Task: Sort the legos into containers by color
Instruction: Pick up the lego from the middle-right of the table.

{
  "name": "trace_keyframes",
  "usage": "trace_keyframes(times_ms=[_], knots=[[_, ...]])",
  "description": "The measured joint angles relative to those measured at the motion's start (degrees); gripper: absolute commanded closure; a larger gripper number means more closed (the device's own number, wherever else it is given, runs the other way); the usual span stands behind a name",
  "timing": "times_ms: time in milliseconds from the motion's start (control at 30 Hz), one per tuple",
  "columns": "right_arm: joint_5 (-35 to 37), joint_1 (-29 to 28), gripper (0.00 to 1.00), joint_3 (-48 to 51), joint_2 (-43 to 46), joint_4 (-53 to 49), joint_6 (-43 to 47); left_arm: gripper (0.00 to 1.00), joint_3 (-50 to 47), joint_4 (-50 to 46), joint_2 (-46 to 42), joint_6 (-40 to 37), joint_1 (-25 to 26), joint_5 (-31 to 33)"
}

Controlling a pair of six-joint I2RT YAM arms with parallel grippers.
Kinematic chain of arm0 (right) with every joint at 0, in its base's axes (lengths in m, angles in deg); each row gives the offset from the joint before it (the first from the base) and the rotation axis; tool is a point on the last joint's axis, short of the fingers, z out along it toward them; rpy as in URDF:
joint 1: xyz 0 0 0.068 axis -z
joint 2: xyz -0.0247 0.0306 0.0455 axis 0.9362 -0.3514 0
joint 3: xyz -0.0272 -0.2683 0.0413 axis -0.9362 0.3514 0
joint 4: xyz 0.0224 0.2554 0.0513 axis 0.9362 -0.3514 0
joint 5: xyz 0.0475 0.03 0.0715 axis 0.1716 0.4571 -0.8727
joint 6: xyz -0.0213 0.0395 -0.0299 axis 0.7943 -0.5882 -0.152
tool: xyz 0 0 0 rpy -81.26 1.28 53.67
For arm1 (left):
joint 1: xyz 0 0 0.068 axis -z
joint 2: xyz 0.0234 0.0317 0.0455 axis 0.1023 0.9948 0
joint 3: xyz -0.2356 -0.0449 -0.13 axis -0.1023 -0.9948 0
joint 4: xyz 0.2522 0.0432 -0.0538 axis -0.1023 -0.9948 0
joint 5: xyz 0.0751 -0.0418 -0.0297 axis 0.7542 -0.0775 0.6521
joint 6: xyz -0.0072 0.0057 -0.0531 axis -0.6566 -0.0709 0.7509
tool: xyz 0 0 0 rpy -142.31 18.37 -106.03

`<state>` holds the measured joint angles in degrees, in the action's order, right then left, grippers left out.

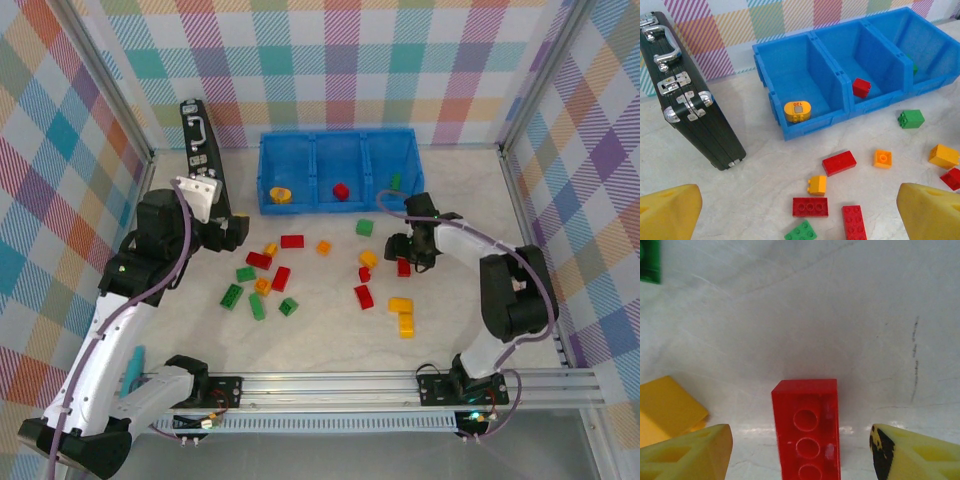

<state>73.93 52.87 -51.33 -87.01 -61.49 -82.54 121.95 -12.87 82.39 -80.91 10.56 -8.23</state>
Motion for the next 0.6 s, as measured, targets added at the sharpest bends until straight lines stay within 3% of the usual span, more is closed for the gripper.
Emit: trace_keyframes(times_ms=[100, 200, 267, 467, 600], knots=[[0.7, 0.0, 0.30, -0.4, -1.9, 0.0, 0.0, 0.00, 0.3, 0.0, 0.4, 0.0, 0.0, 0.0], [1.8, 0.0, 0.42, -1.2, -3.3, 0.0, 0.1, 0.00, 0.3, 0.0, 1.0, 0.0, 0.0, 0.0], [2.4, 0.0, 0.42, -1.7, -4.3, 0.0, -0.1, 0.00, 0.3, 0.0, 1.4, 0.0, 0.0, 0.0], [4.5, 0.1, 0.66, -3.0, -5.8, -1.7, 0.1, 0.00, 0.3, 0.0, 1.9, 0.0, 0.0, 0.3], [4.5, 0.0, 0.72, -4.1, -6.0, -2.3, 0.5, 0.00, 0.3, 0.0, 1.9, 0.0, 0.0, 1.1]])
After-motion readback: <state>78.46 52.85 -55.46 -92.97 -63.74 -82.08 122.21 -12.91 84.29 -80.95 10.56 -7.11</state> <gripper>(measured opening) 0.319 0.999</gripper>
